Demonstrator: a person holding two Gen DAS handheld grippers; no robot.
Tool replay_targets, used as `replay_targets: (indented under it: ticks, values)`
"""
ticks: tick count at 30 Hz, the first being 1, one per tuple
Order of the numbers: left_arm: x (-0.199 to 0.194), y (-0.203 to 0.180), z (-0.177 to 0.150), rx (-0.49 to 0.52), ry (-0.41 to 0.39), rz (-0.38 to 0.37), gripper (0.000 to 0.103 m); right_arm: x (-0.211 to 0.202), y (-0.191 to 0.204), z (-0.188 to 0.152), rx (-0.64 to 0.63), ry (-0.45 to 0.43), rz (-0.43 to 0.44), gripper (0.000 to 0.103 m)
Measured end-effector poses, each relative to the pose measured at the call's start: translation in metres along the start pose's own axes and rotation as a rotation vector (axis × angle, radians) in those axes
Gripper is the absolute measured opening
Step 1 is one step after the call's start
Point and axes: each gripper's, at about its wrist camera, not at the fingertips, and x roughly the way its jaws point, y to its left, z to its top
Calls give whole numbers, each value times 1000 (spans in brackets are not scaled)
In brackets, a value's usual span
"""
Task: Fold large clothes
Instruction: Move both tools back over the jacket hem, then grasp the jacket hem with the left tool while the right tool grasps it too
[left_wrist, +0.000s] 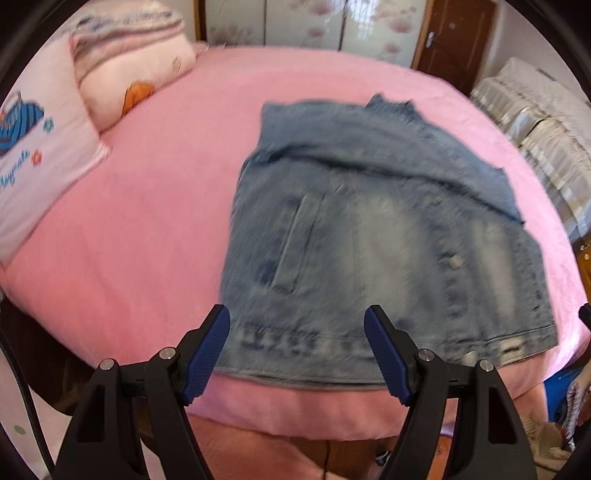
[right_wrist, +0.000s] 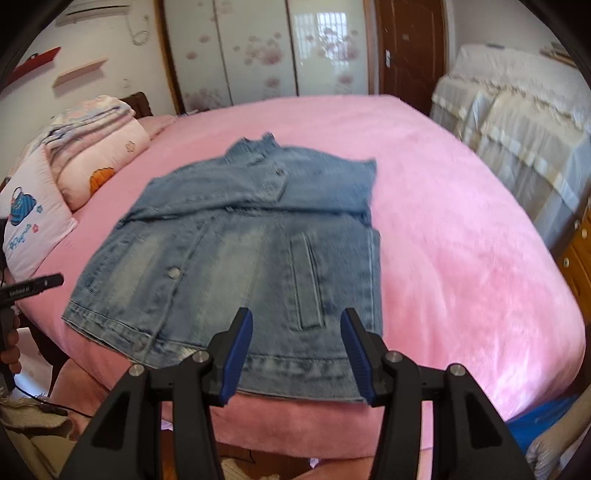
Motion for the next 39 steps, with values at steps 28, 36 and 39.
replay_targets:
  ticks: [28, 36, 39]
  values:
    - [79, 65, -33, -139, 163, -302, 92, 83, -73, -56, 285, 271, 187, 52]
    - [86, 81, -35, -220, 153, -366, 92, 89, -87, -64, 350, 288, 231, 51]
    - [87, 80, -35, -250, 146, -359, 92, 92, -86, -65, 346, 294, 228, 51]
